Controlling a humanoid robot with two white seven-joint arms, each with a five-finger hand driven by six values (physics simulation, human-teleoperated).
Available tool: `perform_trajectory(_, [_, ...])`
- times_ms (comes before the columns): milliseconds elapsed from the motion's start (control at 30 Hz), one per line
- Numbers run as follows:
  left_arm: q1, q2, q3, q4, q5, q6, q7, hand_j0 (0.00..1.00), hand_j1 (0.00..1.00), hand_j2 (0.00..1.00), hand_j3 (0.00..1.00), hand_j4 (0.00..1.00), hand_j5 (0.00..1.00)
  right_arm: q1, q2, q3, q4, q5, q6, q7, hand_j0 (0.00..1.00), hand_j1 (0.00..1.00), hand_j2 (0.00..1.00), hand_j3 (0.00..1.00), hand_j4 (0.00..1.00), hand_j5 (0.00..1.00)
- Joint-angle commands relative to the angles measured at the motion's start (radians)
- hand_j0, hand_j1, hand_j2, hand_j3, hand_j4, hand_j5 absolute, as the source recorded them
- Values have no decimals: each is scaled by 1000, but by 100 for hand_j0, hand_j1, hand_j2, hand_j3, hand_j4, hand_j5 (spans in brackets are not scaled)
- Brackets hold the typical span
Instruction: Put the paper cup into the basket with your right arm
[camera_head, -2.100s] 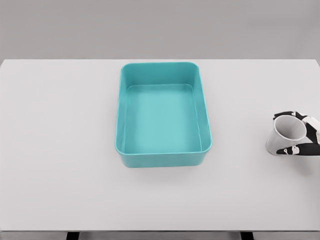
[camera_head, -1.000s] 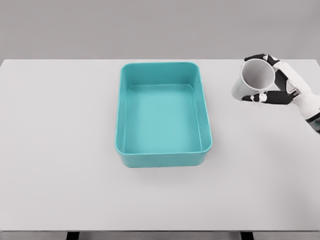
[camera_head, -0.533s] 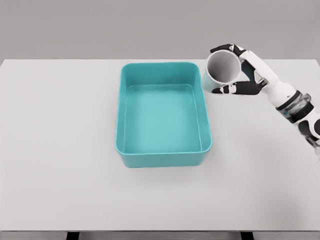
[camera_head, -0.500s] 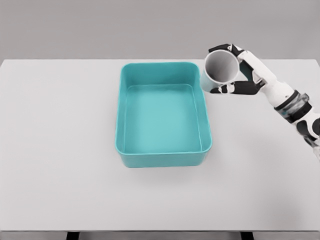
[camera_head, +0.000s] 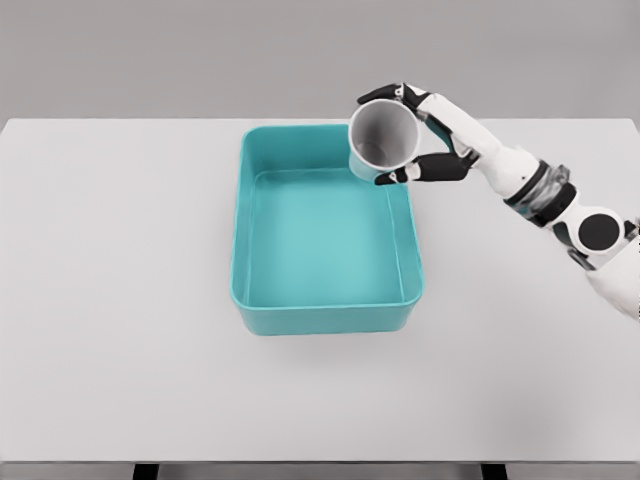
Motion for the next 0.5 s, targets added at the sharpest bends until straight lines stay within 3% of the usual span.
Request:
perform_trajectory(0, [0, 0, 0, 0, 0, 1, 0, 100, 100, 100, 100, 100, 100, 0, 10, 15, 11, 47, 0, -1, 66, 66, 66, 66, 66, 66])
perform_trajectory(233, [0, 0, 0, 0, 0, -1, 0, 100, 100, 100, 100, 100, 100, -61, 8, 64, 37, 190, 0, -1, 67, 67, 67, 67, 67, 67])
perform_trajectory(467, [0, 0, 0, 0, 0, -1, 0, 100, 100, 100, 100, 100, 100, -126, 73, 125, 85, 288, 0, 0, 67, 67, 67, 67, 67, 67])
